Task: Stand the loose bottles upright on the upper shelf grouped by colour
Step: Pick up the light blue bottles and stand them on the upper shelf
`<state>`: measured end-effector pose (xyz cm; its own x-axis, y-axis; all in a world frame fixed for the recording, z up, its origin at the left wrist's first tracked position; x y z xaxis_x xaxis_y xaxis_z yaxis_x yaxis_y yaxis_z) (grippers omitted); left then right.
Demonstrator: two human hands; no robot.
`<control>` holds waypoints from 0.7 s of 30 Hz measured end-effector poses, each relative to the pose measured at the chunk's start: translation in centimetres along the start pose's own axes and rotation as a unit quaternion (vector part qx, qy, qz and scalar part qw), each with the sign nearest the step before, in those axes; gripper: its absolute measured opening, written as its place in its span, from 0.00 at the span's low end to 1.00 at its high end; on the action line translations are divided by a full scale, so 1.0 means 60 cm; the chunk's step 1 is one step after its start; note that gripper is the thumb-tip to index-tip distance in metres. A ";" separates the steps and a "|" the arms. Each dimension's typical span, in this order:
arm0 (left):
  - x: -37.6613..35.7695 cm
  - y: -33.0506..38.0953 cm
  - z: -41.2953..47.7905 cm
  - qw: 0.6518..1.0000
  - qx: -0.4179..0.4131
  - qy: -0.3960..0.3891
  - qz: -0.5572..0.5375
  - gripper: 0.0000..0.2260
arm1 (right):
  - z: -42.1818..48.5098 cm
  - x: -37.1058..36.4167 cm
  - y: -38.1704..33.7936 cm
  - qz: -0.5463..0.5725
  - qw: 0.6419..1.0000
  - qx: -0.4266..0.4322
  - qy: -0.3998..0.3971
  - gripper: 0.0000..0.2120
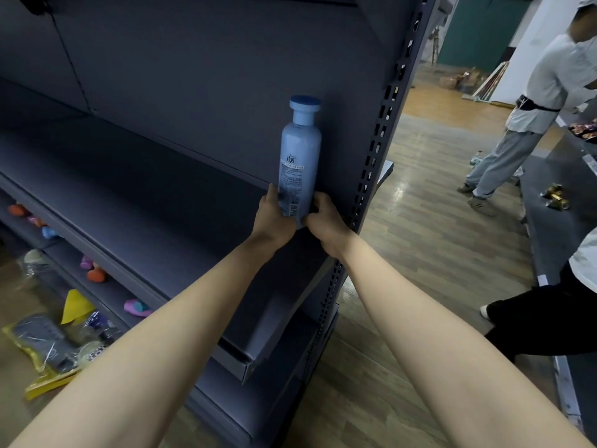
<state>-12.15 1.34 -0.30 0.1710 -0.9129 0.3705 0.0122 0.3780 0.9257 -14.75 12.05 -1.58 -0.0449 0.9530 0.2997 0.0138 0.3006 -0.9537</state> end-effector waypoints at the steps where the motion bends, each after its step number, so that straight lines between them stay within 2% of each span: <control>1: -0.001 -0.001 0.001 1.000 -0.001 -0.004 0.002 0.27 | 0.000 0.002 -0.002 0.004 1.000 -0.001 -0.003 0.26; 7: -0.008 0.006 -0.003 1.000 -0.024 0.004 0.017 0.25 | 0.001 0.011 -0.013 0.000 1.000 0.005 0.023 0.28; 10: -0.009 0.011 -0.007 0.999 -0.038 -0.001 0.031 0.25 | -0.001 0.014 -0.018 0.035 0.999 0.000 0.041 0.28; 14: -0.005 0.015 -0.020 0.999 -0.040 -0.006 0.035 0.26 | -0.021 0.027 -0.051 0.027 0.997 0.047 0.059 0.26; 18: 0.007 0.012 -0.034 0.998 -0.055 -0.002 0.028 0.29 | -0.045 0.030 -0.074 -0.044 0.991 0.089 0.087 0.26; 21: 0.020 0.018 -0.059 0.996 -0.067 0.005 0.052 0.35 | -0.061 0.025 -0.071 -0.021 0.992 0.069 0.106 0.27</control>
<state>-8.43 1.22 0.89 0.1886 -0.8663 0.4626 0.1245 0.4883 0.8637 -11.20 12.35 3.00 0.1688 0.9310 0.3236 -0.1218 0.3455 -0.9305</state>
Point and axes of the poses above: each hand's wrist, its own z-axis towards the middle knuckle, its own x-axis out of the back of the hand, y = z × x, the point moved 8 cm from there along z, towards the middle knuckle, and after that the axes turned 4 degrees about y, right-handed, at the moved point
